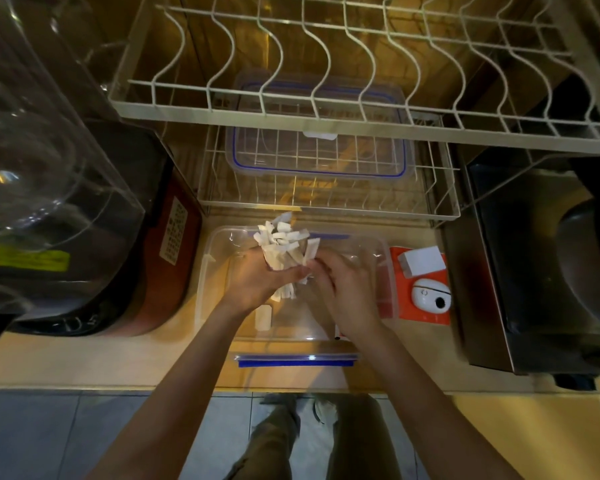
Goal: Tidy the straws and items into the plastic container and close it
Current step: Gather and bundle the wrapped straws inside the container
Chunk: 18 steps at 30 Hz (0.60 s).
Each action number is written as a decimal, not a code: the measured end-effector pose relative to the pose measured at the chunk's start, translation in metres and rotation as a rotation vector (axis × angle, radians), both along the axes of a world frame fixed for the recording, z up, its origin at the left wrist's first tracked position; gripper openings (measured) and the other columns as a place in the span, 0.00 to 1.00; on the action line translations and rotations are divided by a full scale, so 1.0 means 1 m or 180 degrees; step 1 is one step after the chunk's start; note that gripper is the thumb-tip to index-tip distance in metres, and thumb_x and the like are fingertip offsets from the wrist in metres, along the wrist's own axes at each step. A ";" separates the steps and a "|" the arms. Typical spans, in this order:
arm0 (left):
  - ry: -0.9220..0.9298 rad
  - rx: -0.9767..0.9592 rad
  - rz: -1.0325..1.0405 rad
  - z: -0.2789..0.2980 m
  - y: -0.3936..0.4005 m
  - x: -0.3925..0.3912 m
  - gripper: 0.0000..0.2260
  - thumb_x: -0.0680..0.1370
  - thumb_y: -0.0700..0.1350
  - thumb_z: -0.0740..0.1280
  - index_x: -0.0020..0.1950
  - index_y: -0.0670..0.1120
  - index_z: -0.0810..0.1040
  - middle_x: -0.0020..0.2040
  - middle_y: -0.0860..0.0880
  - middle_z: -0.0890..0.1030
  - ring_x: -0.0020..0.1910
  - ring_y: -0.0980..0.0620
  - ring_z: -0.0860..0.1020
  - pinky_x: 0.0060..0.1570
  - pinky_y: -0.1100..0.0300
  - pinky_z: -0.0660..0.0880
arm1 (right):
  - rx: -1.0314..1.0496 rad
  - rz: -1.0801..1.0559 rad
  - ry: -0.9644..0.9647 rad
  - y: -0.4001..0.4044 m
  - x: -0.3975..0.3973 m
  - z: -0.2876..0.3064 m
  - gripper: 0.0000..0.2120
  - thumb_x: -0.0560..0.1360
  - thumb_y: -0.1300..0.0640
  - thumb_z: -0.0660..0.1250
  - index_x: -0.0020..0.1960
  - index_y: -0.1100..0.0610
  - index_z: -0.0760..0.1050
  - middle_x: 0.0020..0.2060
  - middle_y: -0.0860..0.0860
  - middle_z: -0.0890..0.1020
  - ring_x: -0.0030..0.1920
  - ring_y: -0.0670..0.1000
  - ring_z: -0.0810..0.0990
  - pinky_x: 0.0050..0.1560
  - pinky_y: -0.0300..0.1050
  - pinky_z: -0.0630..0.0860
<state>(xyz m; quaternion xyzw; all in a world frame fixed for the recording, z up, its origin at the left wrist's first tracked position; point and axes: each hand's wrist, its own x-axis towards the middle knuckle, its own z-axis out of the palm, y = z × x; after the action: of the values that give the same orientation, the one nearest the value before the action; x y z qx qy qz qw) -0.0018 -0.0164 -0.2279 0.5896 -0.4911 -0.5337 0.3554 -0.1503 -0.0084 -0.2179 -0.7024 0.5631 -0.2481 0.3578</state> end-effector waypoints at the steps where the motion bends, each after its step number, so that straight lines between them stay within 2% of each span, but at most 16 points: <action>1: -0.0027 -0.0002 -0.0016 0.000 -0.001 0.000 0.10 0.67 0.43 0.74 0.43 0.57 0.80 0.44 0.47 0.83 0.47 0.46 0.82 0.50 0.47 0.78 | 0.0079 -0.0118 -0.0136 0.000 0.002 -0.001 0.09 0.79 0.59 0.60 0.56 0.57 0.76 0.48 0.51 0.83 0.46 0.43 0.80 0.47 0.30 0.73; 3: -0.0044 -0.0015 -0.0060 0.000 -0.001 -0.001 0.12 0.68 0.40 0.74 0.46 0.56 0.80 0.44 0.49 0.83 0.47 0.55 0.82 0.49 0.55 0.79 | 0.0258 -0.0325 -0.0471 0.001 0.005 -0.002 0.10 0.78 0.60 0.62 0.59 0.57 0.73 0.46 0.43 0.81 0.44 0.34 0.78 0.46 0.26 0.73; 5: 0.0017 -0.0073 -0.0091 0.002 0.000 -0.003 0.14 0.70 0.36 0.72 0.49 0.53 0.79 0.44 0.54 0.82 0.43 0.66 0.81 0.46 0.68 0.77 | 0.0319 -0.0422 -0.0678 0.001 0.007 -0.003 0.14 0.77 0.62 0.63 0.62 0.56 0.70 0.45 0.38 0.79 0.45 0.32 0.78 0.47 0.27 0.75; 8: -0.0059 -0.0123 -0.0117 0.004 0.002 -0.009 0.15 0.70 0.32 0.70 0.54 0.44 0.78 0.43 0.56 0.79 0.39 0.75 0.77 0.41 0.79 0.72 | 0.0153 -0.0374 -0.0551 0.003 0.010 -0.005 0.11 0.77 0.62 0.62 0.59 0.58 0.75 0.49 0.49 0.82 0.47 0.39 0.79 0.50 0.34 0.77; 9: -0.0122 -0.0112 -0.0136 0.004 0.002 -0.010 0.15 0.69 0.31 0.70 0.54 0.43 0.78 0.44 0.54 0.79 0.38 0.76 0.76 0.40 0.80 0.71 | 0.0141 -0.0374 -0.0544 0.005 0.010 -0.006 0.10 0.77 0.62 0.62 0.57 0.59 0.76 0.50 0.51 0.82 0.47 0.41 0.79 0.50 0.34 0.77; 12: -0.0236 -0.0085 -0.0218 0.001 0.002 -0.012 0.12 0.68 0.30 0.70 0.48 0.41 0.78 0.42 0.50 0.78 0.36 0.75 0.76 0.37 0.79 0.70 | 0.0389 -0.0434 -0.0698 0.009 0.010 -0.002 0.08 0.76 0.62 0.64 0.54 0.57 0.79 0.46 0.47 0.82 0.45 0.38 0.79 0.48 0.30 0.75; 15: -0.0222 -0.0098 -0.0170 -0.001 0.000 -0.012 0.12 0.68 0.32 0.72 0.46 0.46 0.78 0.41 0.51 0.80 0.36 0.74 0.76 0.37 0.78 0.71 | 0.0230 -0.0421 -0.0553 0.008 0.008 0.004 0.12 0.74 0.52 0.65 0.54 0.55 0.80 0.48 0.45 0.80 0.52 0.45 0.79 0.56 0.43 0.76; 16: -0.0240 -0.0157 -0.0108 -0.002 0.000 -0.012 0.11 0.68 0.33 0.72 0.47 0.45 0.80 0.43 0.50 0.81 0.37 0.72 0.78 0.38 0.77 0.72 | 0.0151 -0.0443 -0.0527 0.007 0.007 0.007 0.15 0.71 0.47 0.65 0.54 0.51 0.80 0.50 0.43 0.79 0.55 0.46 0.77 0.59 0.45 0.74; 18: -0.0166 -0.0112 -0.0036 -0.002 0.000 -0.013 0.13 0.68 0.34 0.73 0.50 0.43 0.81 0.47 0.47 0.83 0.44 0.62 0.81 0.45 0.65 0.77 | 0.0301 -0.0506 -0.0726 0.005 0.008 0.015 0.21 0.65 0.43 0.68 0.58 0.40 0.72 0.55 0.40 0.76 0.60 0.44 0.73 0.61 0.42 0.72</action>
<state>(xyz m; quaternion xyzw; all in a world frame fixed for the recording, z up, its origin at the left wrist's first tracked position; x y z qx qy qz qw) -0.0153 -0.0160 -0.2296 0.5942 -0.5128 -0.5114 0.3498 -0.1424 -0.0035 -0.2031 -0.6052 0.5836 -0.3271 0.4314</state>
